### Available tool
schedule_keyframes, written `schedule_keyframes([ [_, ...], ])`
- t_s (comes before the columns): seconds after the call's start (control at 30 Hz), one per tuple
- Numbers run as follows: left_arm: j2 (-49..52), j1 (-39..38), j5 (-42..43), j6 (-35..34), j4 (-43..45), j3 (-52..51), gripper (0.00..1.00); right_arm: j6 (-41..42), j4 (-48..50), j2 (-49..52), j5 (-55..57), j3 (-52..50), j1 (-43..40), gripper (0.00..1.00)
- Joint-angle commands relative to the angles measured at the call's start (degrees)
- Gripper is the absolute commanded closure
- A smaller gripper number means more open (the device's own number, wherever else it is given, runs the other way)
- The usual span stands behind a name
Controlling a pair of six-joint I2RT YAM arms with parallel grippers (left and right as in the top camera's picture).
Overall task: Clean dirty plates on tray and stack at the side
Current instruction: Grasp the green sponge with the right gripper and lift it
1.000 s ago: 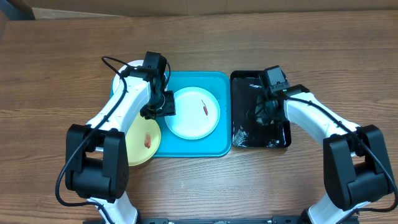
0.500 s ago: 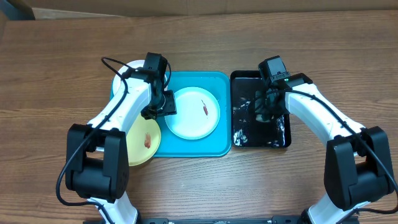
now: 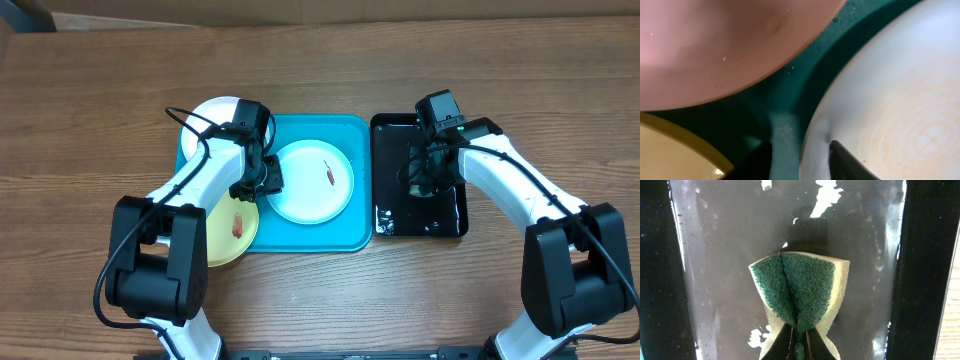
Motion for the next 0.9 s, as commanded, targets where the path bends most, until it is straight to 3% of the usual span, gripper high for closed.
schedule_keyframes([
  [0.0,0.59,-0.48,-0.55,-0.74,0.63,-0.37,0.75,-0.31,0.42,-0.24,-0.5,1.38,-0.09,0.96],
  [0.3,0.59,-0.48,-0.57,-0.74,0.83,-0.37,0.73,-0.15,7.17,-0.2,-0.28,-4.83,-0.09,0.96],
  [0.37,0.59,-0.48,-0.57,-0.72,0.83,-0.37,0.8,-0.15,8.2,-0.2,-0.31,-5.66,-0.09,0.96],
  [0.43,0.59,-0.48,-0.55,-0.74,0.83,-0.39,0.96,-0.15,8.22,-0.2,-0.31,-5.9,-0.09,0.96],
  [0.57,0.59,-0.48,-0.55,-0.74,0.85,-0.39,0.96,-0.2,6.64,-0.22,-0.31,-3.85,-0.17,0.96],
  [0.7,0.59,-0.48,-0.55,-0.74,0.83,-0.39,0.95,-0.17,-2.71,-0.33,-0.35,4.13,-0.07,0.96],
  [0.87,0.59,-0.48,-0.55,-0.74,0.83,-0.39,0.95,-0.13,-1.81,-0.2,-0.35,2.71,0.35,0.96],
])
